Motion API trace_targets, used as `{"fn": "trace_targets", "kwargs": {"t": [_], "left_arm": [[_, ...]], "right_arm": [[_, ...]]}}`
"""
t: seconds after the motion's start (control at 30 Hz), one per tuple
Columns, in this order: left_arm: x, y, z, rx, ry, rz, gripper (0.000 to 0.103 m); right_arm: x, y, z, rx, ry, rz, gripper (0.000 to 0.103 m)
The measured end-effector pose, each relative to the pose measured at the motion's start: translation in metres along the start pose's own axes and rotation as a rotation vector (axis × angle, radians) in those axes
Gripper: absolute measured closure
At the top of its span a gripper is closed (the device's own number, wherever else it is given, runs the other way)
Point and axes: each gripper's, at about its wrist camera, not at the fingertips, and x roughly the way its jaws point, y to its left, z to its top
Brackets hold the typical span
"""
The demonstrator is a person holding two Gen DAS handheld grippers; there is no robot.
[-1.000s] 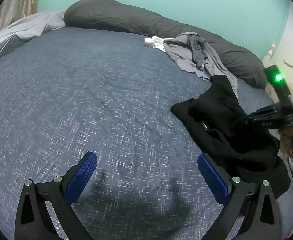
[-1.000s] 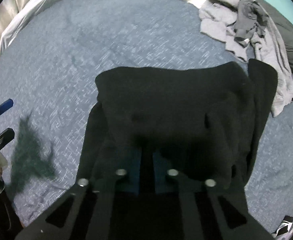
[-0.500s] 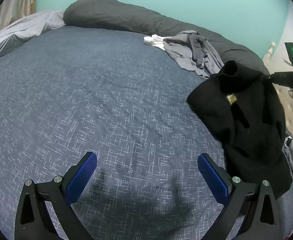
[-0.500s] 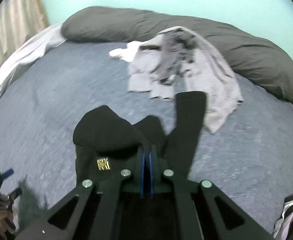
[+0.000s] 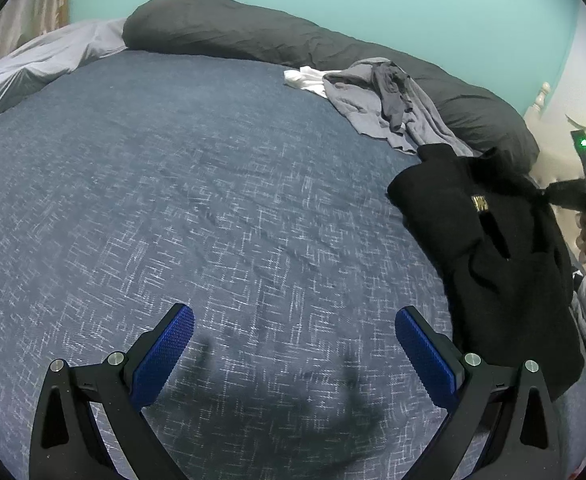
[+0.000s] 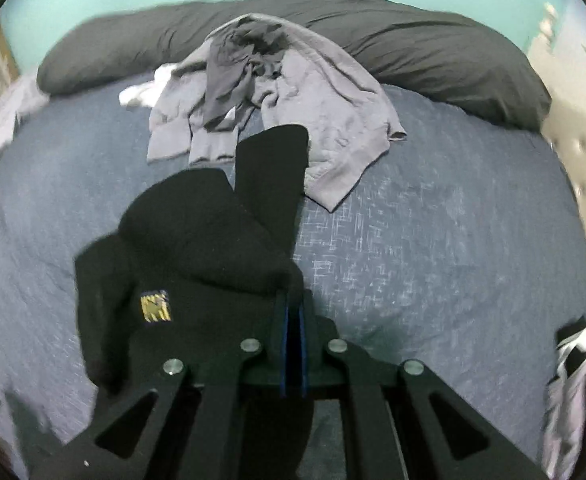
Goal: Fold clothes
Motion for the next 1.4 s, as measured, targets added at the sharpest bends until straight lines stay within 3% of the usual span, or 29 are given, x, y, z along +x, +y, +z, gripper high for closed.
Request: {"fn": "trace_targets", "kwargs": {"t": [0.2,0.27,0.4,0.53,0.73,0.9,1.03,1.07,1.4], "left_arm": [[0.004,-0.008,0.0,0.013,0.008,-0.01,0.0],[0.005,-0.011,0.0,0.017,0.008,-0.01,0.0],[0.004,-0.018,-0.002,0.041,0.004,-0.01,0.0],[0.0,-0.023,-0.005,0.057,-0.001,-0.012,0.0],[-0.005,-0.029,-0.007,0.073,-0.012,-0.013,0.0],[-0.012,-0.033,-0.008,0.082,-0.023,-0.023,0.0],[-0.016,-0.036,-0.011,0.083,-0.025,-0.034,0.0],[-0.017,-0.036,-0.012,0.084,-0.025,-0.036,0.0],[-0.027,-0.029,-0.013,0.072,-0.054,-0.017,0.0]], "right_arm": [[-0.03,-0.018,-0.024,0.151,-0.08,0.14,0.093],[-0.047,-0.025,-0.047,0.199,-0.141,0.192,0.085],[-0.062,-0.037,-0.078,0.271,-0.171,0.28,0.083],[-0.071,-0.045,-0.112,0.275,-0.155,0.32,0.074],[-0.084,-0.062,-0.163,0.318,-0.142,0.314,0.073],[-0.088,-0.07,-0.184,0.336,-0.129,0.284,0.071],[-0.08,-0.07,-0.196,0.321,-0.093,0.27,0.049],[-0.077,-0.069,-0.2,0.319,-0.078,0.263,0.048],[-0.048,-0.079,-0.225,0.369,0.004,0.198,0.047]]}}
